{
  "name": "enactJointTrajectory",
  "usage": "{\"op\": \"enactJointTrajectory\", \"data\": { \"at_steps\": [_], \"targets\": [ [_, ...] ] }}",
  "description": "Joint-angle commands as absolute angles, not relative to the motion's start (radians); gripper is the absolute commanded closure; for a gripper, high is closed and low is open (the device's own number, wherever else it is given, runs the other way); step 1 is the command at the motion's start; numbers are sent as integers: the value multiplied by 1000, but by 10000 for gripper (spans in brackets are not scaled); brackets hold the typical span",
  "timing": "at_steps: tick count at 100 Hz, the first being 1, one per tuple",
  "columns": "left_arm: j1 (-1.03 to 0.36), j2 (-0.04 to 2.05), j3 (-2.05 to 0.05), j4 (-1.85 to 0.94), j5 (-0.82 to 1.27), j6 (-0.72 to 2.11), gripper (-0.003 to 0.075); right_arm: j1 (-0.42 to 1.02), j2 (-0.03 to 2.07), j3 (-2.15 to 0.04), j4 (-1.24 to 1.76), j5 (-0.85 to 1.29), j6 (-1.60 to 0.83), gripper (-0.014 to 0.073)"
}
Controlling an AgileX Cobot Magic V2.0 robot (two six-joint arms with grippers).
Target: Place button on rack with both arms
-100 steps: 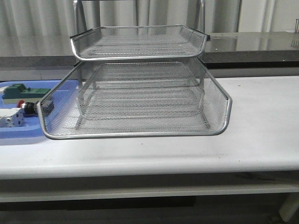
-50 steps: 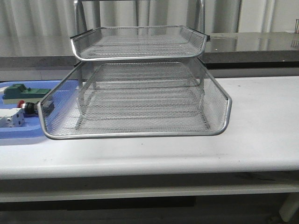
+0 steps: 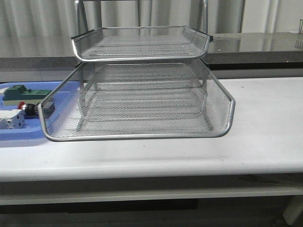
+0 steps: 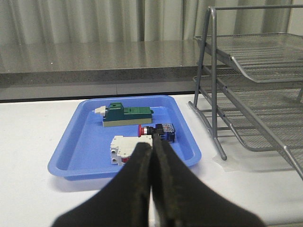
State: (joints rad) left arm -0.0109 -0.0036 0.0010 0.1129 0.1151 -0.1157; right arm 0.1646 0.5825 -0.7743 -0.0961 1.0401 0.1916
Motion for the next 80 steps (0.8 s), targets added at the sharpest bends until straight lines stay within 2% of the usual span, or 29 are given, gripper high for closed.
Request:
{"op": "enactJointTrajectory", "data": {
  "at_steps": [1,7,80],
  "targets": [
    [-10,-38,48,110,37,-125,741,162,586,-807,-118,973,194,600],
    [-10,-38,48,110,37,-125,741,162,586,-807,-118,975,194,671],
    [-10,-38,48,114,0,-125,741,162,586,-807,-118,976,194,664]
  ]
}}
